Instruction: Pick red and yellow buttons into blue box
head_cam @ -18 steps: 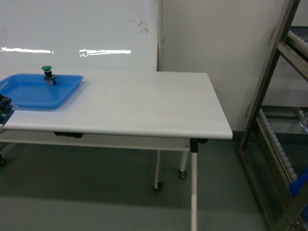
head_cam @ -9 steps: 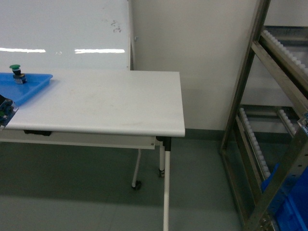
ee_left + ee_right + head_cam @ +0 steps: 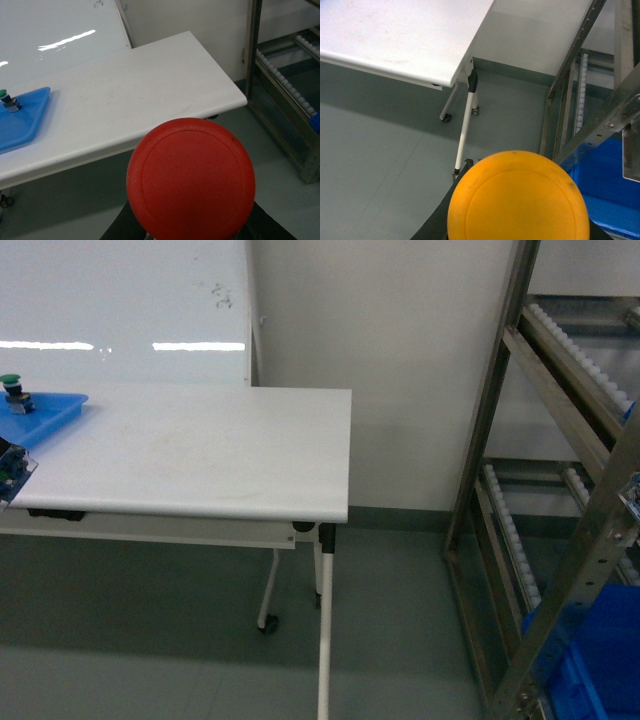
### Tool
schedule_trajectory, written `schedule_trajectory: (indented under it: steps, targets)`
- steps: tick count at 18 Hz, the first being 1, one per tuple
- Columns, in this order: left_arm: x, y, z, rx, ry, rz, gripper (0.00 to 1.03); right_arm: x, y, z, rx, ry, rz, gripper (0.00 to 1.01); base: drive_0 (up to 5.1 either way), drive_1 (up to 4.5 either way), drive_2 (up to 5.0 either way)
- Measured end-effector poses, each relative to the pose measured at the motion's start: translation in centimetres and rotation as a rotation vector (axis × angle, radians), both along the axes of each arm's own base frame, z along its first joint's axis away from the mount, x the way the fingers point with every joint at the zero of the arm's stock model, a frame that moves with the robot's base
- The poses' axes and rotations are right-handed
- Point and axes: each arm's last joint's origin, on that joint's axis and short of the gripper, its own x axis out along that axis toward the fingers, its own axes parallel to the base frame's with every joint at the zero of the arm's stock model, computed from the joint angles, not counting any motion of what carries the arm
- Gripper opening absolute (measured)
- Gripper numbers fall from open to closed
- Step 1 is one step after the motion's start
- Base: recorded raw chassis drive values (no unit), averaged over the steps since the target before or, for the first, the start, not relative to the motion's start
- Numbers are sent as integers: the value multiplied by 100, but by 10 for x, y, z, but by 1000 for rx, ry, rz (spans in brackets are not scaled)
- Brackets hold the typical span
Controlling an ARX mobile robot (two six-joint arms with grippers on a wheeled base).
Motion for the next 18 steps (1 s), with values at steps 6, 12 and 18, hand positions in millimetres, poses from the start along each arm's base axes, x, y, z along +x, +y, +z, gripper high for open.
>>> schedule_trajectory:
  steps: [6,12,18]
  targets:
    - [0,0,0,0,-3,0,23,0,0,0,-1,1,-1,26,454,-231,-231]
    - [0,0,0,0,-2,0,23,0,0,0,0,1,-1,26,460,-222,-222]
    - [0,0,0,0,-2,0,23,0,0,0,0,0,-1,26,457,-226,-226]
